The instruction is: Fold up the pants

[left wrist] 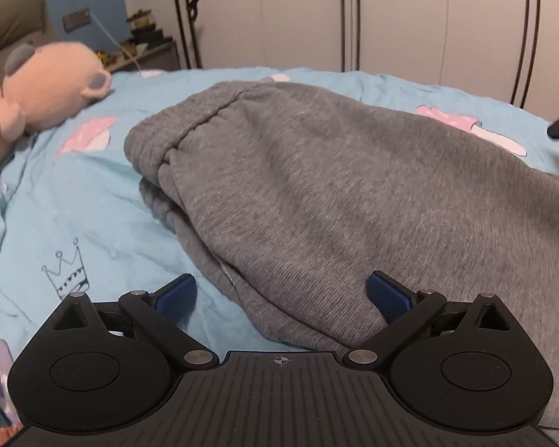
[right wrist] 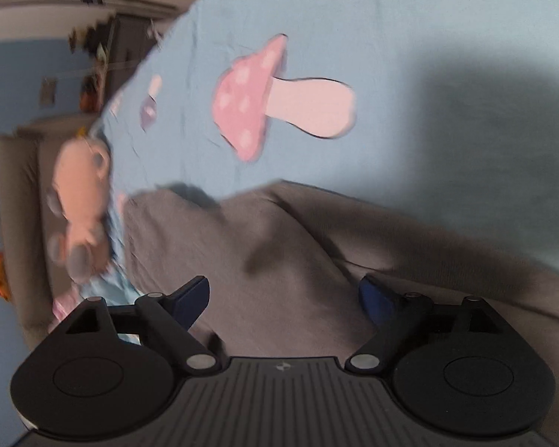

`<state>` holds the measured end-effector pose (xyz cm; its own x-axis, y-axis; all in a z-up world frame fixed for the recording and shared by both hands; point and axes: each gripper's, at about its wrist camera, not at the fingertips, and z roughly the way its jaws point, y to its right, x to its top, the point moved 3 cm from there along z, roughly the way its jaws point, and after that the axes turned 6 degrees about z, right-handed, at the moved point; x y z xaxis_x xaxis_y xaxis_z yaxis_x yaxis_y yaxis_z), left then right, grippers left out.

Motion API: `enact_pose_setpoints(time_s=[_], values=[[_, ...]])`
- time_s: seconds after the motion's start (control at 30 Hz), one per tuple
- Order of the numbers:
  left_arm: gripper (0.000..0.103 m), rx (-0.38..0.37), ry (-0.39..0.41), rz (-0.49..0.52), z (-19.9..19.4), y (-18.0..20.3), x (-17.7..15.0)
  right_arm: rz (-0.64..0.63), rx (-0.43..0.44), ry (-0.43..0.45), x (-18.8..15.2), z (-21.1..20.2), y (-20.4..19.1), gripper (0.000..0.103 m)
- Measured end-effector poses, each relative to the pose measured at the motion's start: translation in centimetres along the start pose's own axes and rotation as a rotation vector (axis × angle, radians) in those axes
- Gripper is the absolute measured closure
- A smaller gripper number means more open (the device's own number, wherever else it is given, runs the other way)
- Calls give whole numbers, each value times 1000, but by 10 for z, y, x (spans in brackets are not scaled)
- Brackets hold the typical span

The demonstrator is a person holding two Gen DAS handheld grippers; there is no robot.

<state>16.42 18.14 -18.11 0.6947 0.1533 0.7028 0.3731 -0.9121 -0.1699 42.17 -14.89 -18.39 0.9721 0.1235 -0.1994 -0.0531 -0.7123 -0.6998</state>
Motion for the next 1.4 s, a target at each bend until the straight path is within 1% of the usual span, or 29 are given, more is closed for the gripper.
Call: enact_pose_setpoints(time_s=[0.03,0.07,0.1,0.2,0.27,0.43,0.5,0.57,0.63,0.67,0.7,0.73,0.77,0.8,0.83,0.9,0.97,1.03,1.07,1.1,1.13,1.17,1.2,1.23,1.27,1.3,1.33,1.37,1.4], values=[[1,11,9,9,0,2,-1,3,23,-15,-1,0,2,12],[1,20,13,13,-1,3,-1,6,53,-26,-1,2,4,4],[1,24,16,14,-3,5,-1,5,88,-40,-1,4,2,0],[1,24,16,-8,-3,4,-1,-27,151,-83,2,24,-9,0],[1,21,17,-33,-4,4,-3,-5,170,-89,7,36,-14,0],[1,22,44,-71,-4,4,-6,76,305,-61,19,53,-26,0],[0,20,55,-89,-4,4,-8,114,322,-15,25,52,-22,0],[0,20,61,-93,-4,4,-9,175,396,63,32,45,-14,0],[0,20,63,-94,-4,4,-10,210,544,257,42,17,-2,2],[0,20,64,-96,-3,4,-10,225,571,380,46,-1,6,5],[0,20,66,-100,-3,4,-10,265,543,491,48,-17,15,4],[0,18,66,-104,-3,4,-10,306,512,534,46,-26,22,2],[0,15,67,-109,-2,3,-10,299,528,499,42,-28,22,2],[0,15,69,-111,-2,3,-10,261,534,416,36,-25,17,2],[0,17,73,-113,-2,4,-11,219,504,348,25,-21,10,2],[0,25,79,-108,-2,5,-11,112,450,303,-4,-15,-5,2],[0,27,82,-106,-3,5,-11,26,447,230,-27,-5,-18,2],[0,21,81,-115,-3,4,-12,-19,449,156,-43,11,-24,2],[0,17,80,-121,-3,3,-12,-19,402,135,-46,20,-23,3],[0,14,80,-125,-3,2,-13,-23,333,149,-44,26,-21,6],[0,11,82,-128,-3,2,-13,-3,275,199,-36,26,-13,26],[0,11,84,-127,-3,2,-13,37,245,269,-20,17,-2,54],[0,13,86,-124,-3,2,-13,103,195,387,-5,0,13,63],[0,14,90,-122,-3,2,-13,171,163,515,2,-21,24,56],[0,15,91,-121,-3,2,-13,193,182,589,-1,-39,28,29],[0,15,93,-122,-2,2,-13,174,228,612,-7,-53,28,14],[0,17,95,-122,-1,3,-13,113,265,609,-20,-59,20,4],[0,21,97,-119,-1,4,-12,54,267,588,-34,-61,11,5],[0,27,101,-115,0,5,-12,20,227,566,-49,-60,4,5]])
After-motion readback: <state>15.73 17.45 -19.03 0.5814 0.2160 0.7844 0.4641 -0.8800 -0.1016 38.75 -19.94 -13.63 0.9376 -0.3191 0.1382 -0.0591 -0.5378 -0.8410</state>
